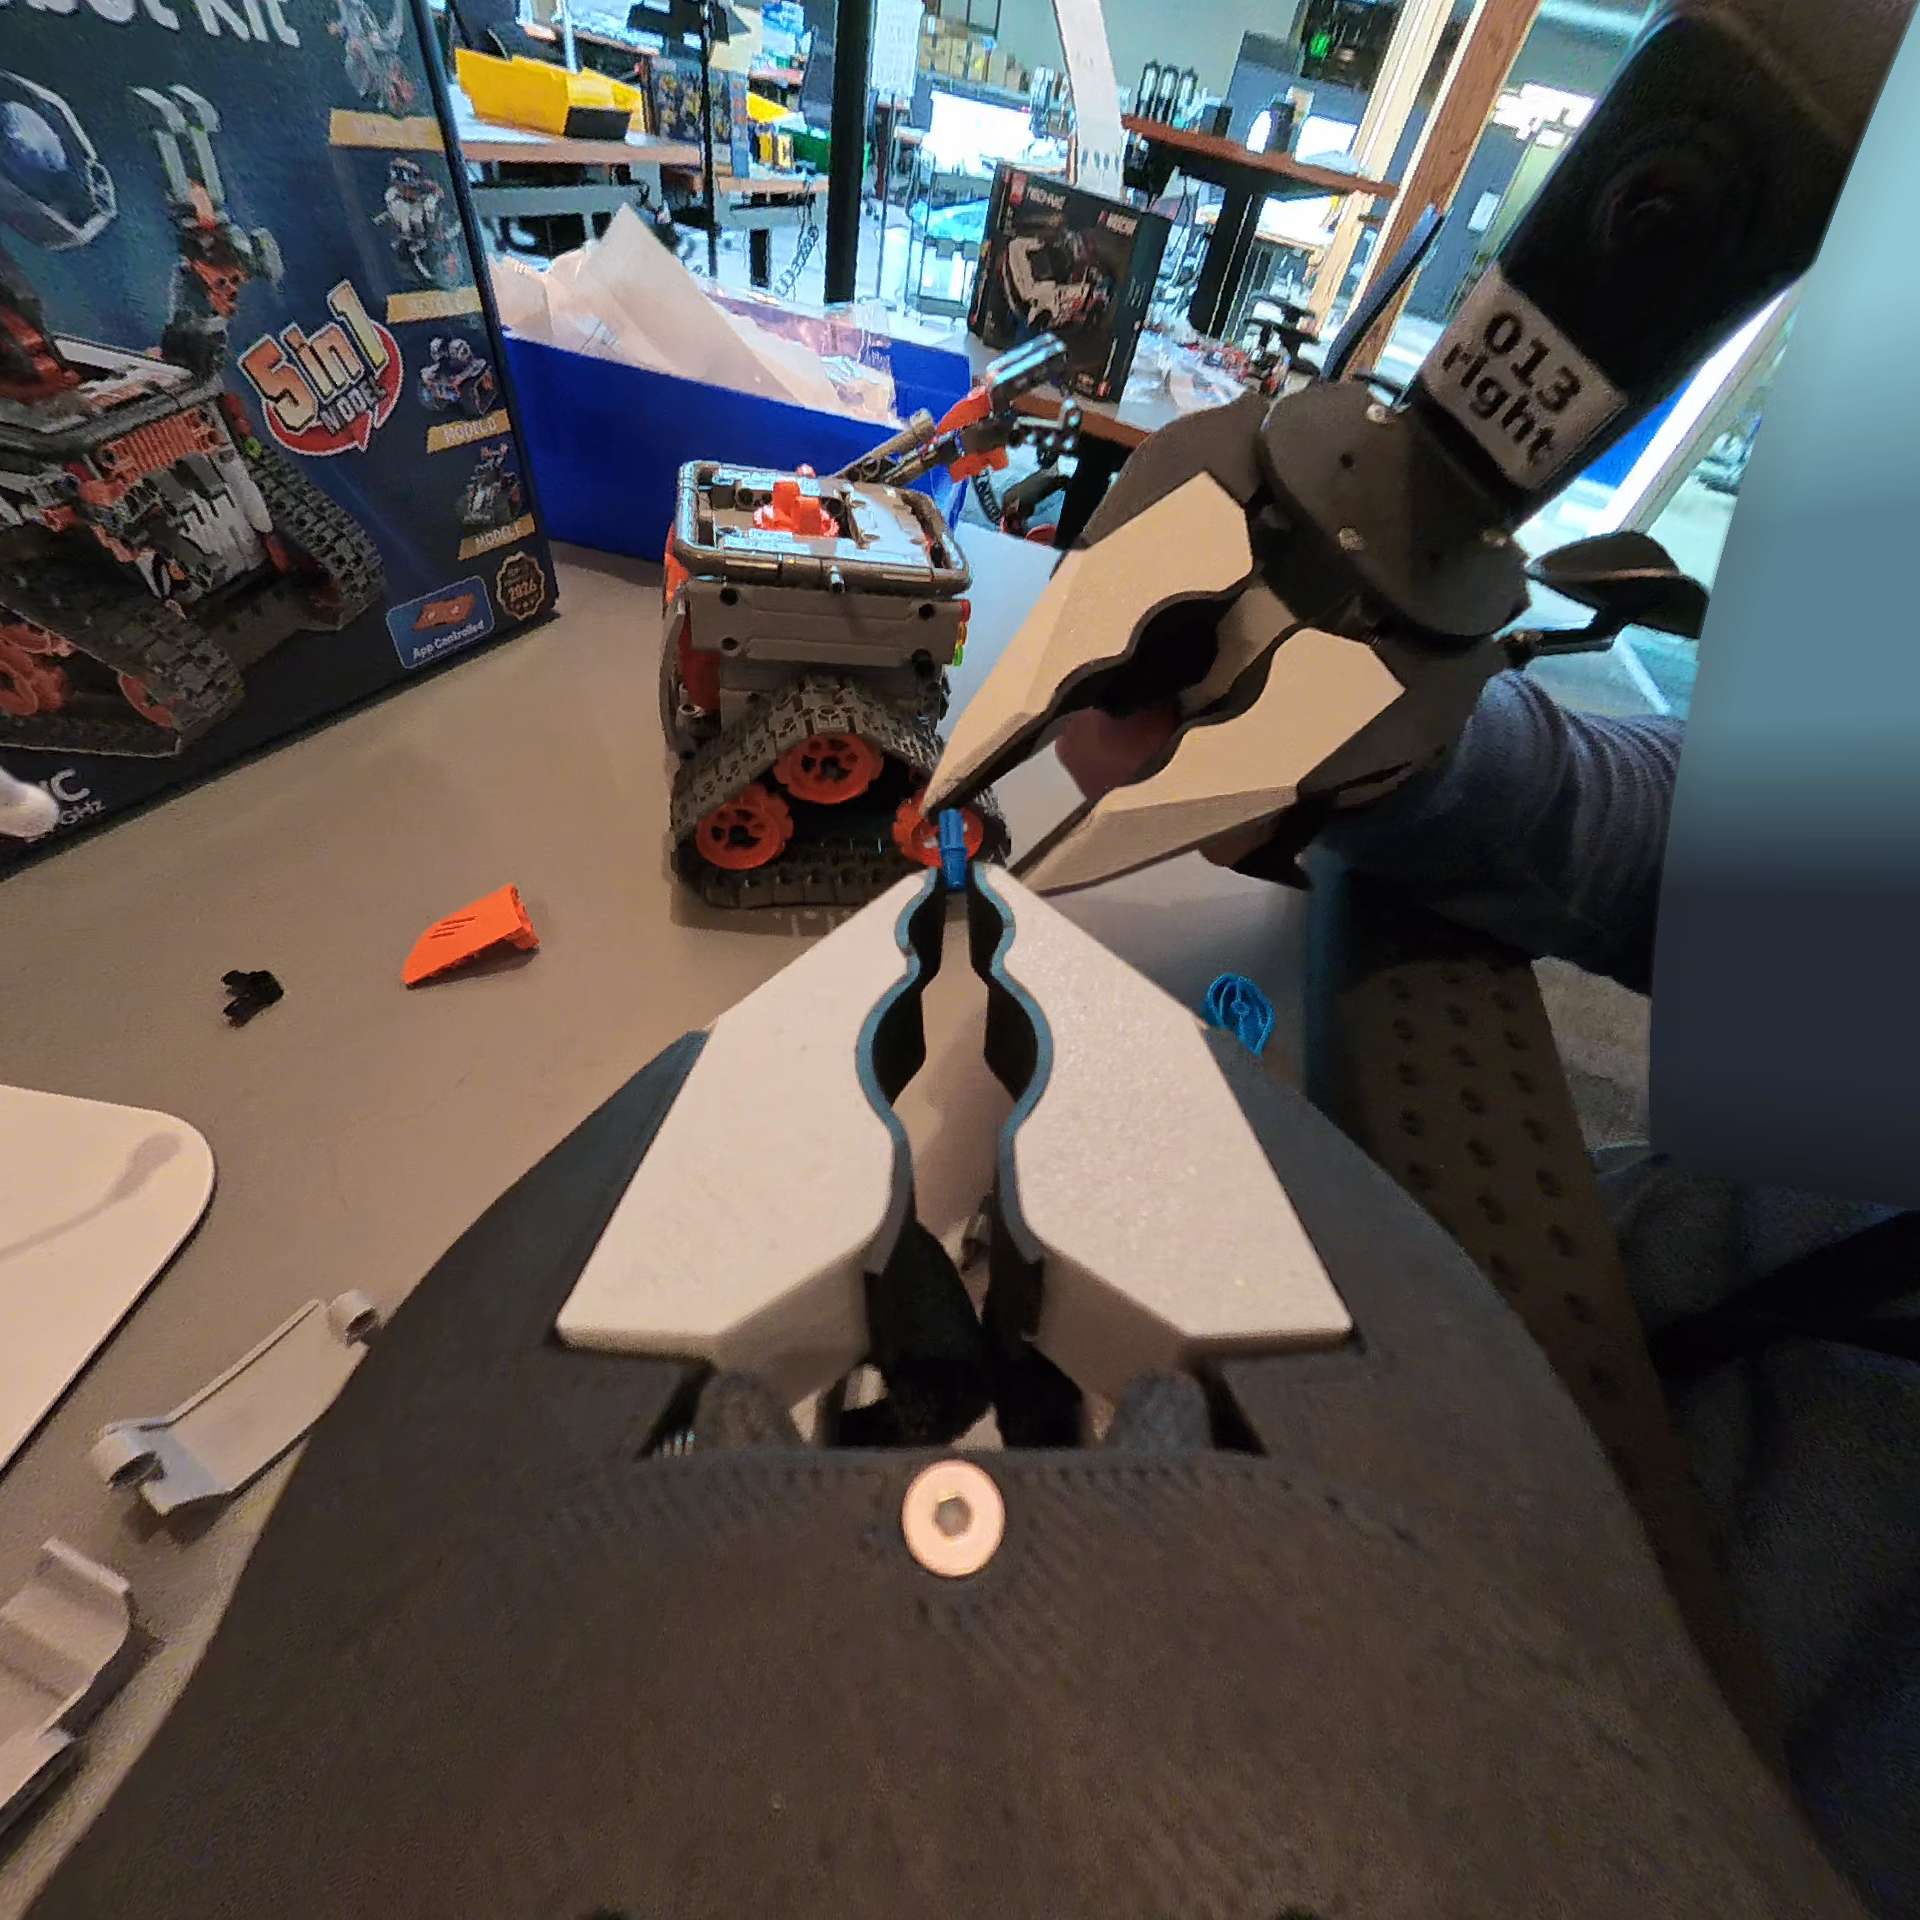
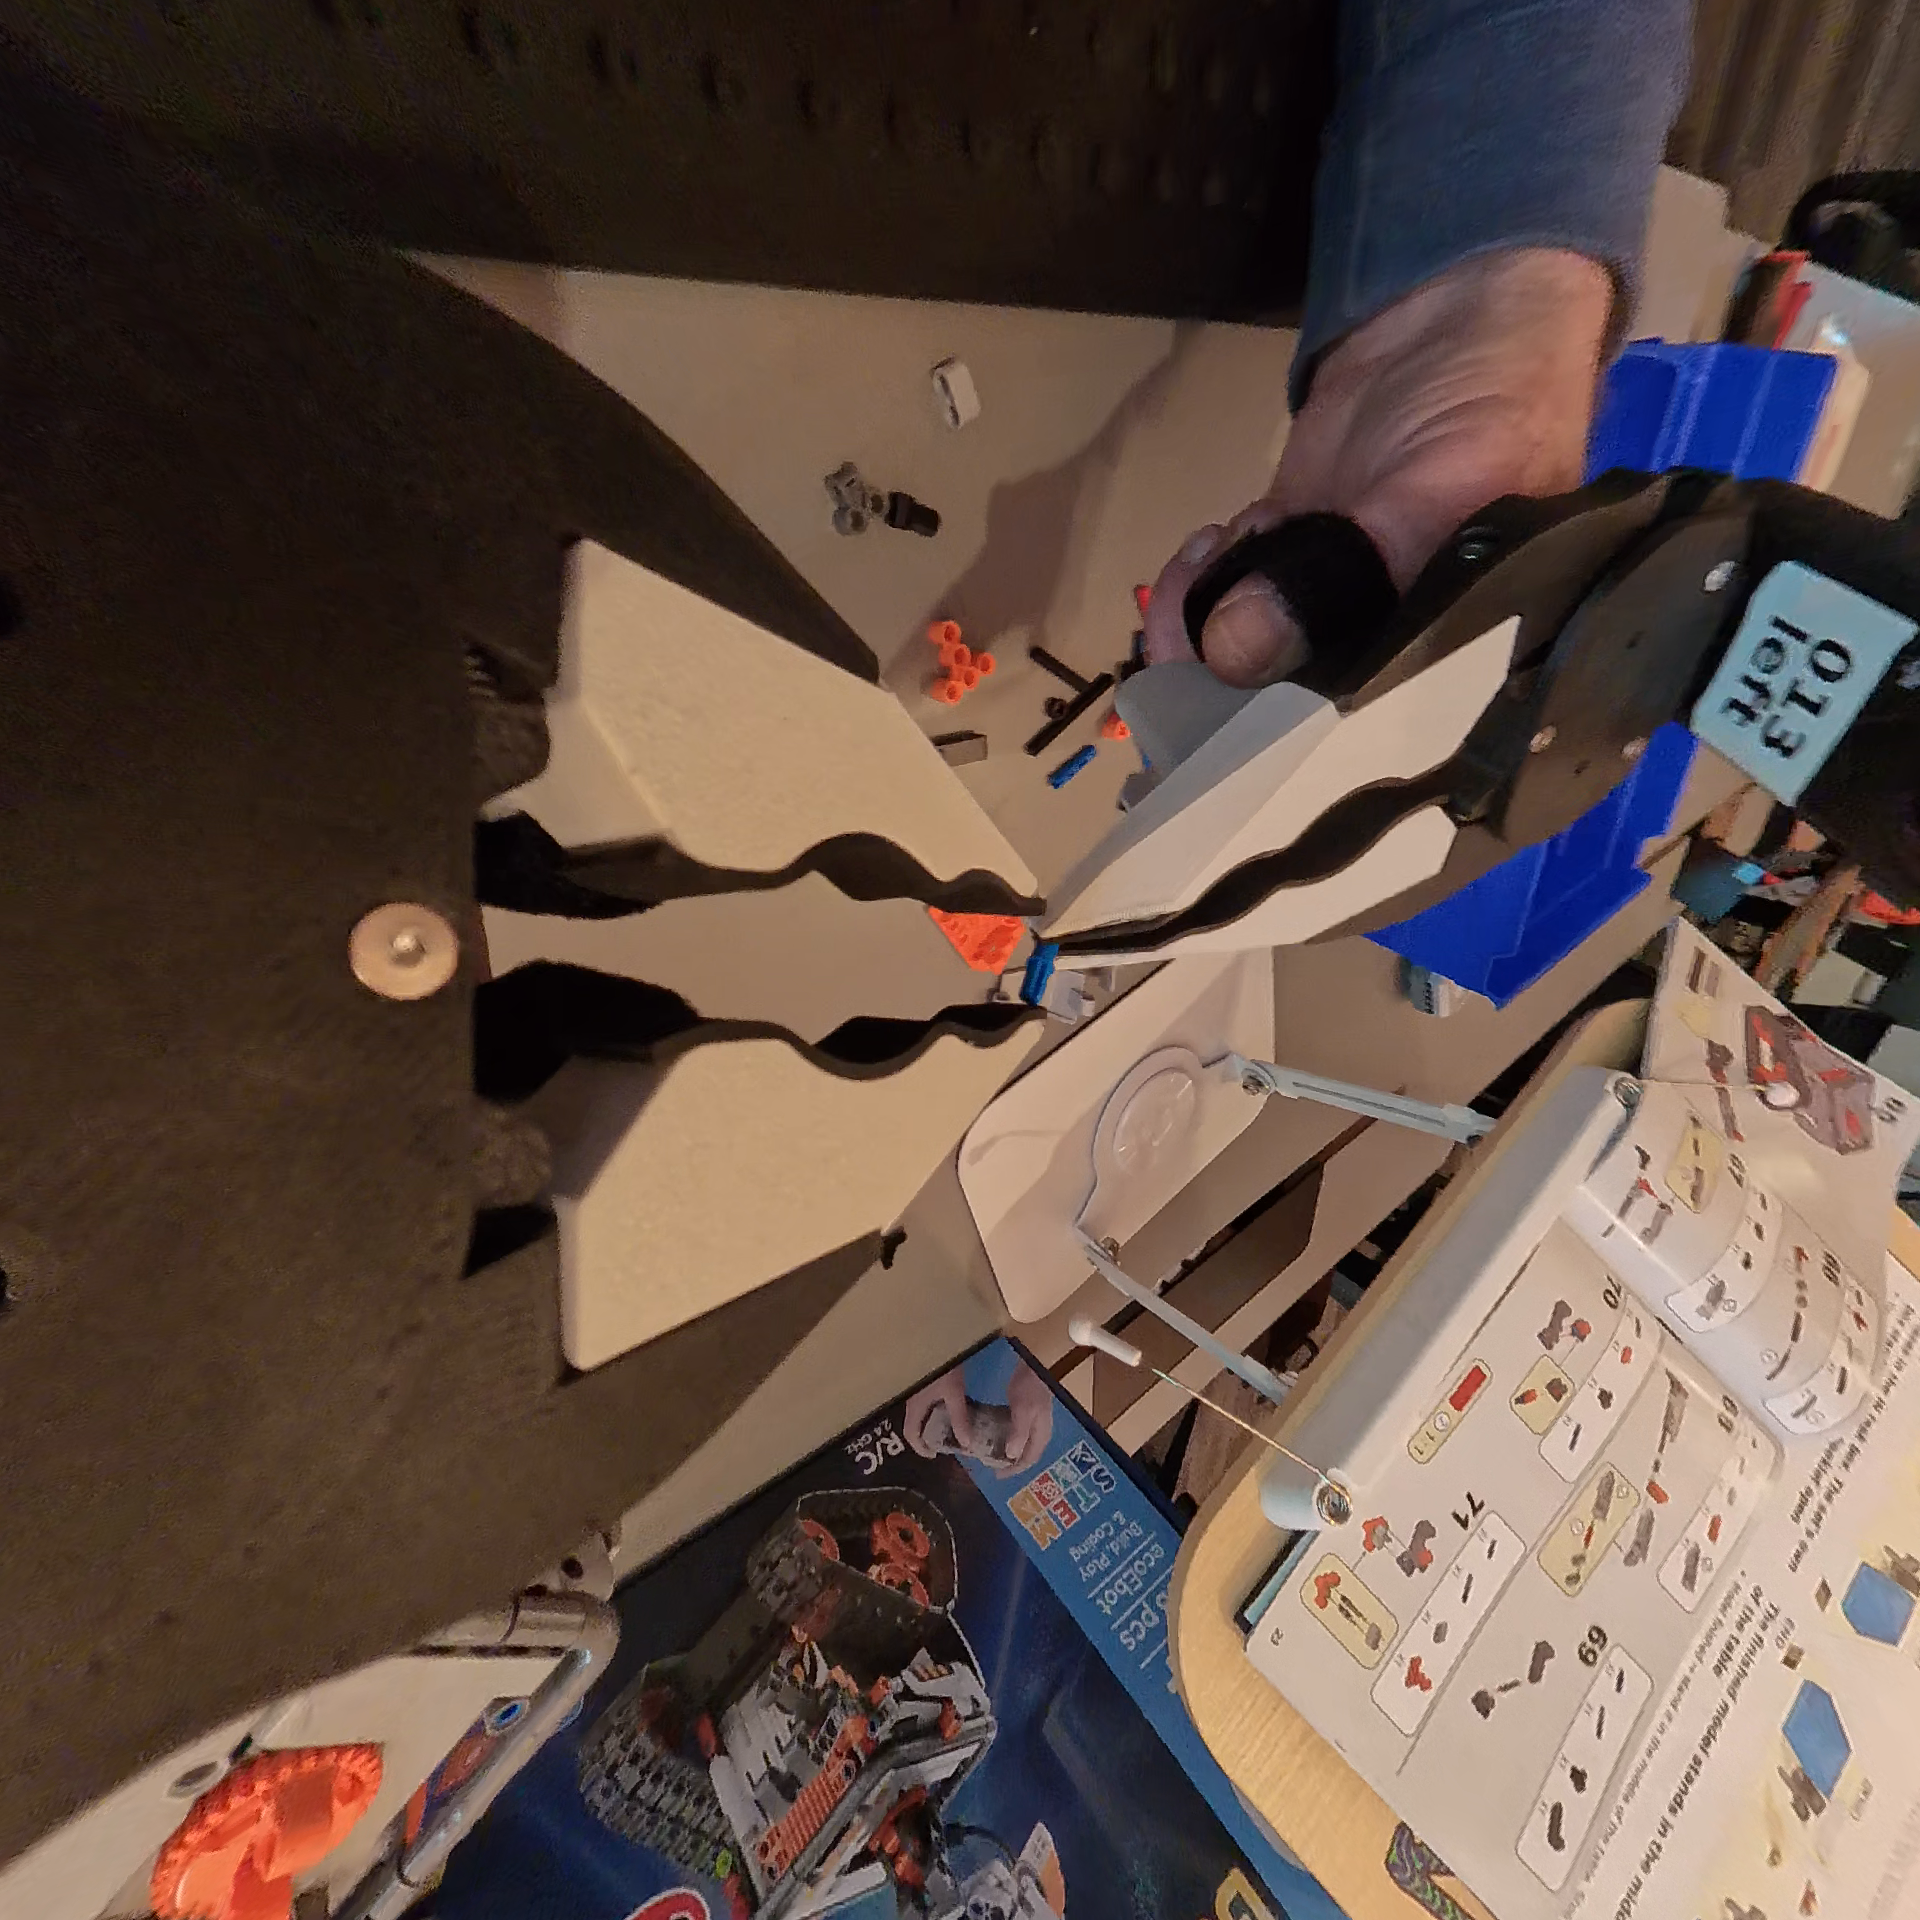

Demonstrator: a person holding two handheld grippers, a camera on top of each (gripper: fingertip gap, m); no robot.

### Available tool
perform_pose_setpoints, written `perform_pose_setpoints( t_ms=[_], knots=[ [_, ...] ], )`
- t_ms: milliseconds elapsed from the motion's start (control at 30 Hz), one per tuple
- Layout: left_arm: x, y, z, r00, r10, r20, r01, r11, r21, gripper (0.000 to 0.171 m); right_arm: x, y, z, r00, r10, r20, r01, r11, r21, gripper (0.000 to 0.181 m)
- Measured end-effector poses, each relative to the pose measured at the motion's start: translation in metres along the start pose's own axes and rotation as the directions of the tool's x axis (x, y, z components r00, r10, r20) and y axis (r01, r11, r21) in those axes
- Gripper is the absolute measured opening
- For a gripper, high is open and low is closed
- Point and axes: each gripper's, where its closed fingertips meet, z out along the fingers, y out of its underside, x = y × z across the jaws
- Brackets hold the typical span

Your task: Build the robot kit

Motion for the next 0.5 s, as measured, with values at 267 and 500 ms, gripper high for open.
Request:
perform_pose_setpoints(
  t_ms=[267, 500],
  knots=[
    [0.004, -0.005, -0.003, 0.992, -0.100, -0.082, 0.105, 0.993, 0.056, 0.002, -0.003, -0.008, -0.001, 0.999, -0.044, -0.008, 0.044, 0.998, 0.046, 0.014],
    [0.012, -0.003, 0.000, 0.972, -0.165, -0.167, 0.177, 0.982, 0.061, 0.002, -0.011, -0.013, 0.001, 0.996, -0.091, 0.021, 0.089, 0.993, 0.076, 0.020]
  ],
)
